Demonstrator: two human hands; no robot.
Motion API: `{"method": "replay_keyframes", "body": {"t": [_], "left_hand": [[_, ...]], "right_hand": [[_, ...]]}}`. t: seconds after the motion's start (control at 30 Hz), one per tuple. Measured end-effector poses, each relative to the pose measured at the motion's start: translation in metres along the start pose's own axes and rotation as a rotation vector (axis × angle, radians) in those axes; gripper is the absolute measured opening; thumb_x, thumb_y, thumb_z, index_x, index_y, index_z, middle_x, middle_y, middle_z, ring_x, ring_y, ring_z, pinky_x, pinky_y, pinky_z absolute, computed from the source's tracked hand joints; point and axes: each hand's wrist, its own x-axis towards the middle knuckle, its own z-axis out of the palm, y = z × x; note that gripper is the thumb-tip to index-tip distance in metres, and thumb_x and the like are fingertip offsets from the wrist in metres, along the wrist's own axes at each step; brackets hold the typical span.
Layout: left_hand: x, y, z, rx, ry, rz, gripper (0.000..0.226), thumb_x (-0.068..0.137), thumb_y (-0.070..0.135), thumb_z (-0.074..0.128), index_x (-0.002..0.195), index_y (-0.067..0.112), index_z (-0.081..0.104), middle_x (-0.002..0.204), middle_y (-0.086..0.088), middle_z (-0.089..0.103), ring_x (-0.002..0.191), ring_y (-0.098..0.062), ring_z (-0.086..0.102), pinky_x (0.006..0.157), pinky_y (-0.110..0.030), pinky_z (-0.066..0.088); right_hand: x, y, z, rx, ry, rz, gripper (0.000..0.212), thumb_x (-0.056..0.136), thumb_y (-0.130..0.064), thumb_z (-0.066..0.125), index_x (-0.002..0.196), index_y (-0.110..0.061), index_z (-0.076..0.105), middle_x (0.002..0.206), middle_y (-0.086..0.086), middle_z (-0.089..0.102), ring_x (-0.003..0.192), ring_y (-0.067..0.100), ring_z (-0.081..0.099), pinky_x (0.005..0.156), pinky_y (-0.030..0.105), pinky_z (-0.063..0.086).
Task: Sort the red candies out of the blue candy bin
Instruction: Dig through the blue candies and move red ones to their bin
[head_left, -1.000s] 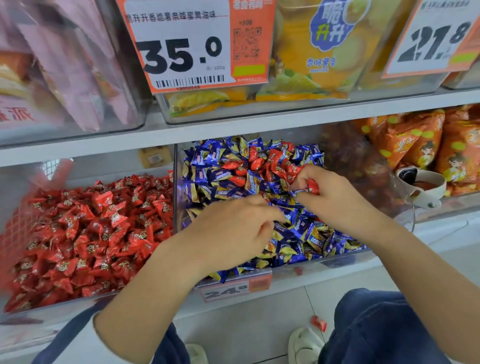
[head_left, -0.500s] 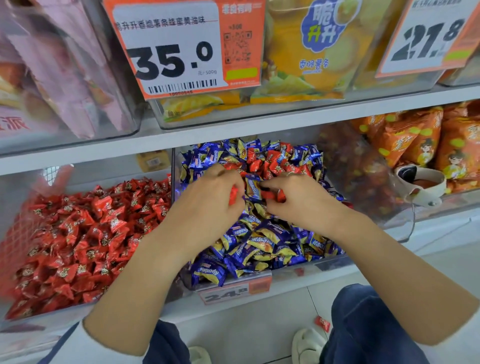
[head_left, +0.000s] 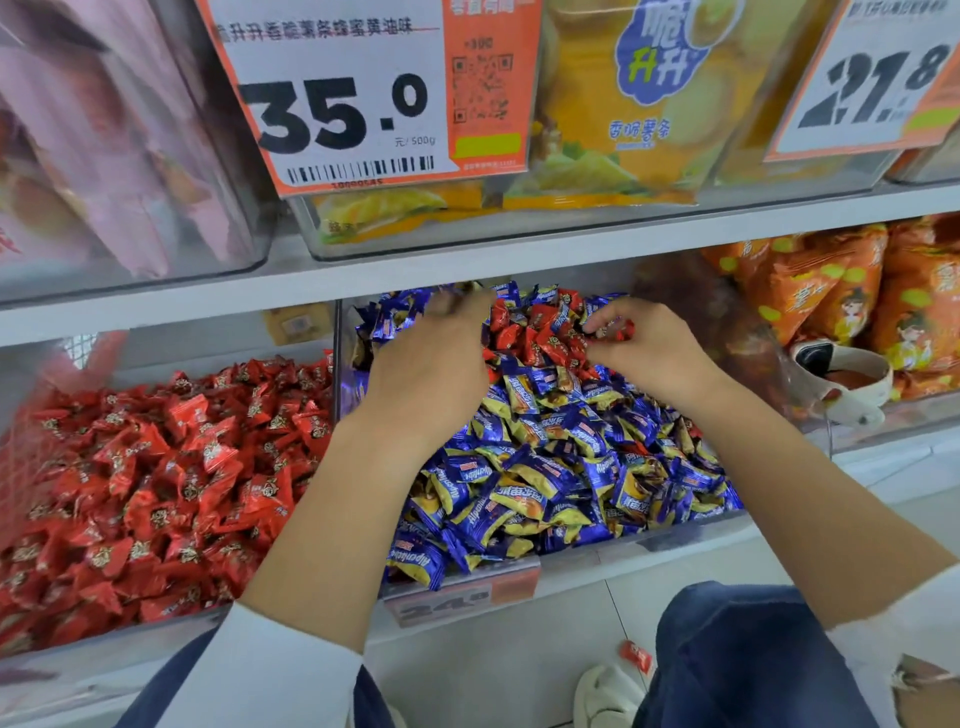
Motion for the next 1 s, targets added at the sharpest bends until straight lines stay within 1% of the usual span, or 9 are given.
{"method": "replay_keyframes", "body": {"t": [0.07, 0.17, 0.33, 0.4, 0.57, 0.7, 0.8, 0.9, 1.0], "left_hand": [[-0.001, -0.001, 0.002, 0.058, -0.124, 0.024, 0.053, 0.096, 0.021, 0.047, 0.144, 0.034, 0.029, 0.148, -0.003, 0.029, 0.113, -0.024, 0.054, 0.087, -0.041, 0.05], [0.001, -0.009, 0.003, 0.061, -0.235, 0.011, 0.054, 0.094, 0.042, 0.051, 0.143, 0.037, 0.029, 0.148, 0.002, 0.025, 0.122, -0.021, 0.048, 0.093, -0.038, 0.046], [0.002, -0.006, 0.007, 0.219, -0.264, 0.003, 0.063, 0.091, 0.054, 0.046, 0.147, 0.04, 0.019, 0.147, -0.002, 0.025, 0.121, -0.024, 0.048, 0.083, -0.036, 0.046], [0.001, -0.003, 0.009, 0.241, -0.255, -0.016, 0.061, 0.093, 0.053, 0.045, 0.146, 0.038, 0.021, 0.149, -0.004, 0.025, 0.122, -0.027, 0.048, 0.085, -0.039, 0.046], [-0.003, -0.006, 0.008, 0.216, -0.088, -0.05, 0.039, 0.098, 0.036, 0.044, 0.135, 0.025, 0.037, 0.128, -0.004, 0.047, 0.102, -0.026, 0.058, 0.065, -0.034, 0.039], [-0.004, -0.009, 0.005, 0.139, -0.063, -0.051, 0.031, 0.094, 0.032, 0.048, 0.12, 0.016, 0.042, 0.097, -0.002, 0.054, 0.082, -0.024, 0.052, 0.061, -0.032, 0.034], [-0.005, -0.015, 0.001, -0.004, -0.06, -0.055, 0.024, 0.092, 0.028, 0.051, 0.109, 0.012, 0.045, 0.071, 0.002, 0.046, 0.064, -0.017, 0.045, 0.056, -0.033, 0.032], [-0.004, -0.022, -0.007, -0.144, -0.052, -0.063, 0.028, 0.091, 0.025, 0.055, 0.114, 0.01, 0.048, 0.074, -0.002, 0.054, 0.061, -0.016, 0.047, 0.057, -0.032, 0.036], [-0.004, -0.029, -0.014, -0.289, -0.025, -0.081, 0.026, 0.091, 0.024, 0.057, 0.114, 0.015, 0.053, 0.075, -0.003, 0.057, 0.064, -0.018, 0.051, 0.057, -0.026, 0.038]], "right_hand": [[0.004, 0.0, 0.004, -0.006, -0.101, -0.041, 0.037, 0.08, -0.013, 0.067, 0.112, -0.029, 0.059, 0.102, -0.003, 0.057, 0.091, 0.014, 0.053, 0.072, 0.024, 0.034], [0.008, -0.001, 0.013, -0.037, -0.229, -0.124, 0.059, 0.08, -0.009, 0.067, 0.132, -0.032, 0.05, 0.121, 0.0, 0.055, 0.104, 0.013, 0.054, 0.078, 0.02, 0.035], [0.017, -0.001, 0.019, -0.114, -0.256, -0.238, 0.067, 0.085, -0.016, 0.067, 0.14, -0.041, 0.038, 0.132, -0.005, 0.052, 0.119, 0.01, 0.049, 0.092, 0.014, 0.032], [0.02, -0.002, 0.02, -0.2, -0.257, -0.289, 0.067, 0.085, -0.018, 0.066, 0.14, -0.043, 0.037, 0.135, -0.002, 0.051, 0.117, 0.016, 0.052, 0.095, 0.022, 0.038], [0.025, -0.008, 0.027, -0.35, -0.207, -0.381, 0.058, 0.084, -0.035, 0.066, 0.134, -0.048, 0.038, 0.122, 0.005, 0.06, 0.106, 0.025, 0.057, 0.088, 0.039, 0.047], [0.027, -0.013, 0.032, -0.383, -0.173, -0.432, 0.044, 0.084, -0.036, 0.066, 0.123, -0.039, 0.046, 0.106, 0.007, 0.06, 0.096, 0.029, 0.058, 0.078, 0.038, 0.049], [0.027, -0.017, 0.032, -0.441, -0.208, -0.448, 0.054, 0.089, -0.034, 0.061, 0.136, -0.047, 0.037, 0.118, 0.007, 0.055, 0.103, 0.03, 0.055, 0.078, 0.035, 0.047], [0.025, -0.019, 0.031, -0.537, -0.246, -0.438, 0.048, 0.093, -0.035, 0.054, 0.138, -0.045, 0.037, 0.128, 0.007, 0.052, 0.111, 0.032, 0.054, 0.083, 0.037, 0.048], [0.021, -0.023, 0.029, -0.55, -0.259, -0.411, 0.05, 0.087, -0.01, 0.052, 0.129, -0.037, 0.045, 0.12, 0.008, 0.053, 0.089, 0.025, 0.051, 0.07, 0.032, 0.042]]}}
